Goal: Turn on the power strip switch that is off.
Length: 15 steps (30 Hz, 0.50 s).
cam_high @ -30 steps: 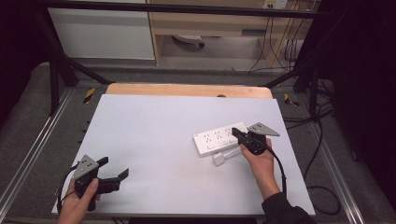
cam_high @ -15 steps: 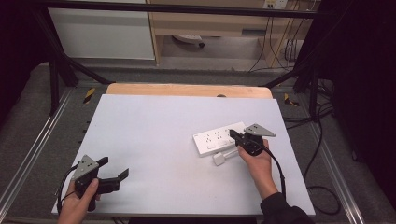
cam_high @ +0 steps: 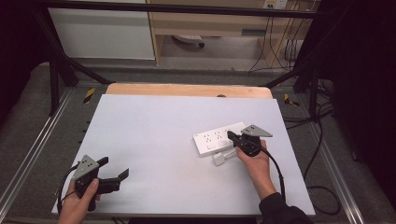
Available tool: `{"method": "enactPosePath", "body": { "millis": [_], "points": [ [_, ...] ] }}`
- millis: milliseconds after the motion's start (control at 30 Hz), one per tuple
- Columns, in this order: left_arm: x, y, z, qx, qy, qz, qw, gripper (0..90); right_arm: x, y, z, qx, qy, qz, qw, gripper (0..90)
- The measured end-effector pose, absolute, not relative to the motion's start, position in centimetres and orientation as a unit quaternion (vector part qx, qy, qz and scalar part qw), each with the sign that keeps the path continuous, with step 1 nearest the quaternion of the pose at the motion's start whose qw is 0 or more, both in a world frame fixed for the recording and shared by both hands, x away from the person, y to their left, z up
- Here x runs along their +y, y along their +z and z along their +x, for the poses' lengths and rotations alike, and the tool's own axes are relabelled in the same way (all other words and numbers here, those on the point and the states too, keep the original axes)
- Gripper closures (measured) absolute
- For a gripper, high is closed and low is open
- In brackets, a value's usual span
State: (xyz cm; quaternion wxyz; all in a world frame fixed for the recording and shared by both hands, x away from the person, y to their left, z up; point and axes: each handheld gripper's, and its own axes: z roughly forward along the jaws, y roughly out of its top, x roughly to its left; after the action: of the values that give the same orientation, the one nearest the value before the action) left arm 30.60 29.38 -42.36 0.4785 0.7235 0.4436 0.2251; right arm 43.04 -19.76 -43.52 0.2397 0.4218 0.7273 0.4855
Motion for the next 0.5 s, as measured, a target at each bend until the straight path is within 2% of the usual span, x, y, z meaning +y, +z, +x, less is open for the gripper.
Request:
{"method": "enactPosePath", "body": {
  "millis": [500],
  "points": [
    [29.35,-42.39,30.60,0.443,0.223,0.725,0.478,5.7,-19.33,-44.06,43.10,0.732,0.480,0.423,0.234,90.0]
  ]
}}
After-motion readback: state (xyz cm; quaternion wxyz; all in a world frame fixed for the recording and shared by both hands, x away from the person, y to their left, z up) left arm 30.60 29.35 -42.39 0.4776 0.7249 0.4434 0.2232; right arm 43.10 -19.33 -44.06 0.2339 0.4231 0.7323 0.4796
